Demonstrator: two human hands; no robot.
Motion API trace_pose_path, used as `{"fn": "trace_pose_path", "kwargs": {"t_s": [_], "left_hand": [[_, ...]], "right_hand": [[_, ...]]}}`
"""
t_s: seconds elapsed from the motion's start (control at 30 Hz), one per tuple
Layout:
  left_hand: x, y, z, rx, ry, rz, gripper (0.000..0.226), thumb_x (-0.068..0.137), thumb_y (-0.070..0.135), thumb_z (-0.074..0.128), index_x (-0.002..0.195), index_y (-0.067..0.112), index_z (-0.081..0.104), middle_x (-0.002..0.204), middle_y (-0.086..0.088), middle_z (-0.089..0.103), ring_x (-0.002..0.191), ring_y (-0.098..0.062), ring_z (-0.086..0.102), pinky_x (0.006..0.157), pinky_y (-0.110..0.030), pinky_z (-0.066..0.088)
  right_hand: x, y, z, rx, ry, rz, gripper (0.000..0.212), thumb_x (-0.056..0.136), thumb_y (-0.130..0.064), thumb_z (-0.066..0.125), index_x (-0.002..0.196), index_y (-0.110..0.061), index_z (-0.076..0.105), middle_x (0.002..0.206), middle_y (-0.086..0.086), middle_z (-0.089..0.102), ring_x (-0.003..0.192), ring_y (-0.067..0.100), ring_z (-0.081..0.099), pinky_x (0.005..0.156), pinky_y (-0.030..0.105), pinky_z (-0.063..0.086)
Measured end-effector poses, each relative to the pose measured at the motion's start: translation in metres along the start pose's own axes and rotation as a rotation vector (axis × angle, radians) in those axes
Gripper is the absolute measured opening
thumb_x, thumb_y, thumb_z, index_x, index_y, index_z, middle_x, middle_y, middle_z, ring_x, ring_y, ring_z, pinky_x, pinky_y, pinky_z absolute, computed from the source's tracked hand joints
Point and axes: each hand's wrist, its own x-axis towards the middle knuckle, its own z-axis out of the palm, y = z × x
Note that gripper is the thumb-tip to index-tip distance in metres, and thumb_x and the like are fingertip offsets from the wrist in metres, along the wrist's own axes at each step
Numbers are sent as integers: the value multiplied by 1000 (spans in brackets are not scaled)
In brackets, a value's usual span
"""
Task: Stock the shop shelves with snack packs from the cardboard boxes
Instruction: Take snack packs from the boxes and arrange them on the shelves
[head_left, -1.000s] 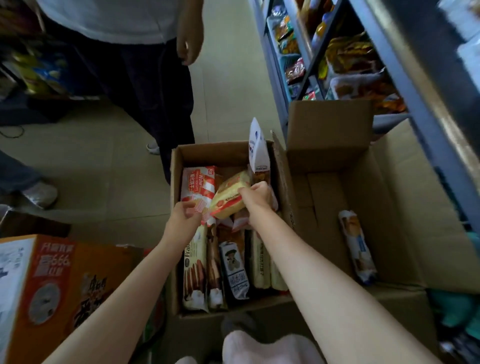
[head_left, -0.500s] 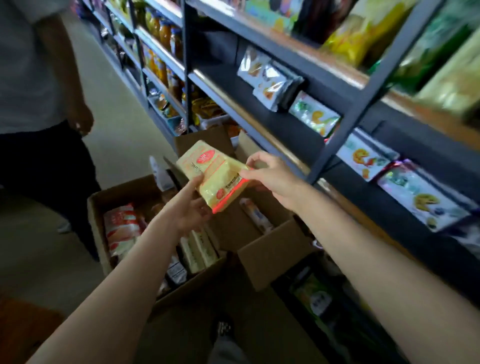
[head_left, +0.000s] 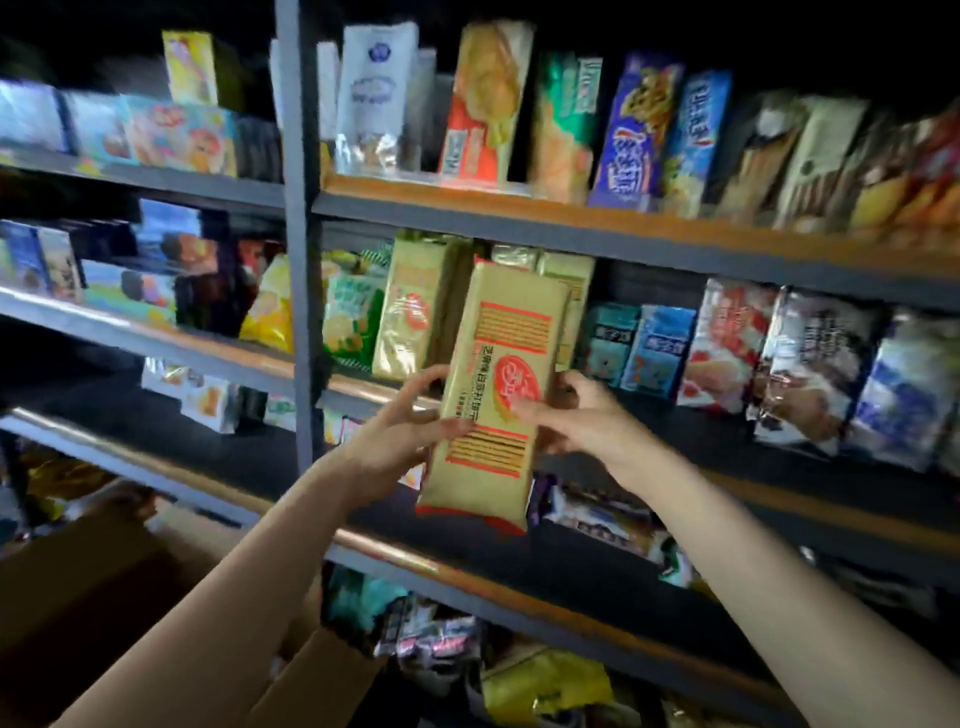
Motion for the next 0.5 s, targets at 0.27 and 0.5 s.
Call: {"fn": "trace_pose_path", "kwargs": {"t_s": [0.27, 0.5], "left_hand": [[57, 7, 76, 270, -7, 161, 52, 80, -2, 66, 118, 29, 48, 109, -8, 64, 101, -19, 63, 83, -31, 52], [77, 3, 42, 259, 479, 182, 24, 89, 4, 56, 111, 14, 56, 97, -2, 58, 84, -12, 53, 68, -22, 41]], "right_hand": [[10, 24, -96, -43, 105, -107, 69, 70, -26, 81, 129, -14, 49, 117, 0, 61, 106, 16, 59, 89, 42, 52], [35, 34, -91, -432, 290, -428, 61, 73, -26, 79, 122, -19, 43, 102, -22, 42, 96, -6, 43, 82, 8, 32]]}}
